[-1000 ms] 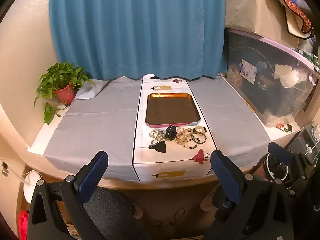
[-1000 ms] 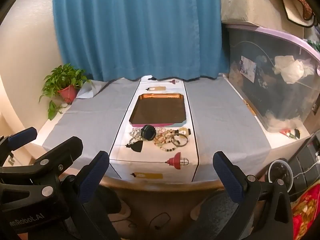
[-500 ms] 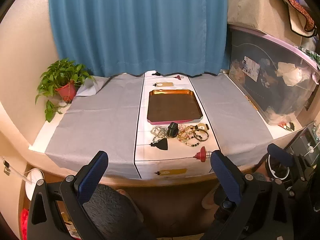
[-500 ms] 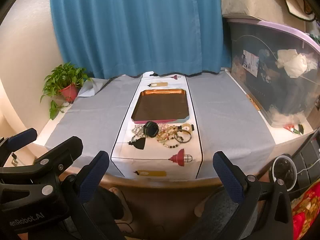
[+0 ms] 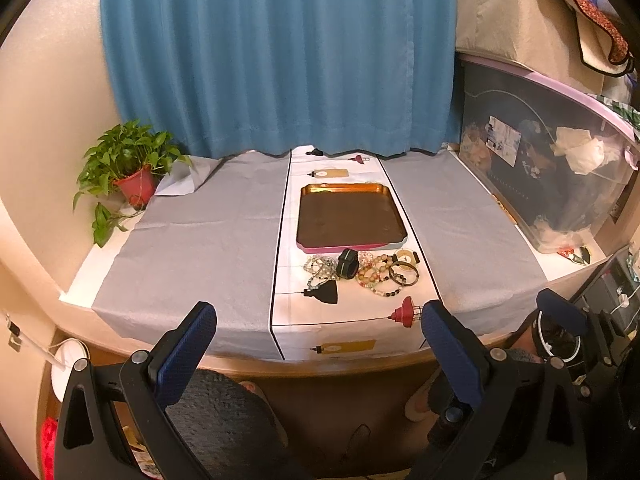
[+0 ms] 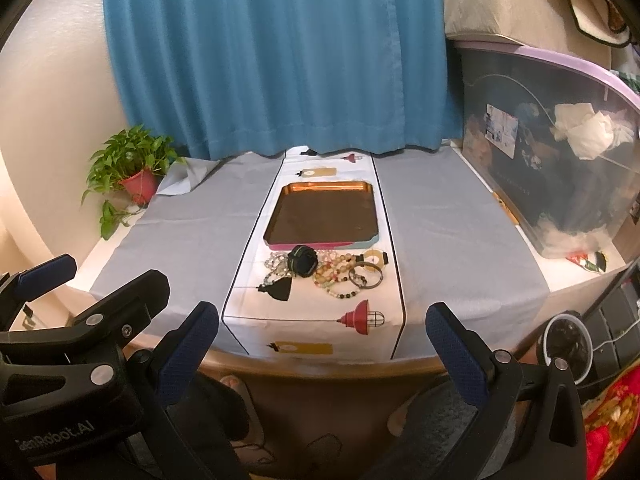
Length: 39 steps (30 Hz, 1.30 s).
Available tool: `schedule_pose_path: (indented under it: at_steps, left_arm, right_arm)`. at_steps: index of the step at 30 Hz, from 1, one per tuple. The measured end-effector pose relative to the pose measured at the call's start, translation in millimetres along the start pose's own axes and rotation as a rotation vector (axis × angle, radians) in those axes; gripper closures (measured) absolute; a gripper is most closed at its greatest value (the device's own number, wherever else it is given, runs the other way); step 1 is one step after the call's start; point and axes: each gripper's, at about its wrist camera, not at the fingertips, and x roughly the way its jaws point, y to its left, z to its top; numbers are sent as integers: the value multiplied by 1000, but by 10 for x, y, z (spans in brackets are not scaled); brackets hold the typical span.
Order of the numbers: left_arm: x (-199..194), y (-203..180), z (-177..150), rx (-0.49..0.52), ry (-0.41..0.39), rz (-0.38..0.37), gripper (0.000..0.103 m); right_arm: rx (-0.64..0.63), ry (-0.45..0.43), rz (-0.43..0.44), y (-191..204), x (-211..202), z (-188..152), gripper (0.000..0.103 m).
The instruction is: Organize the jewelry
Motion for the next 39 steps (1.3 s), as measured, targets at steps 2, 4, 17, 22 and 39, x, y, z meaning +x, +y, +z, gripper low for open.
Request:
schedule_pose_path:
  at_steps: [2, 4, 17, 22, 39]
  left_arm:
    - [0, 5, 5, -1, 2, -1, 2]
    - [-5, 3, -6, 0, 2, -5, 2]
    - [-19, -18, -5, 6, 10, -13, 1]
    - [-14, -30, -2, 3, 18, -14, 1]
    - [262, 4, 51, 1, 60, -24, 2]
  right_arm:
    - [2, 4, 1, 7, -4, -5, 0]
    - [2, 6, 0, 18, -15, -1, 0]
    - [5, 6, -9, -5, -42, -34, 0]
    - [0, 6, -8, -5, -36, -61, 0]
    - [-31, 24, 0, 48, 156, -80, 0]
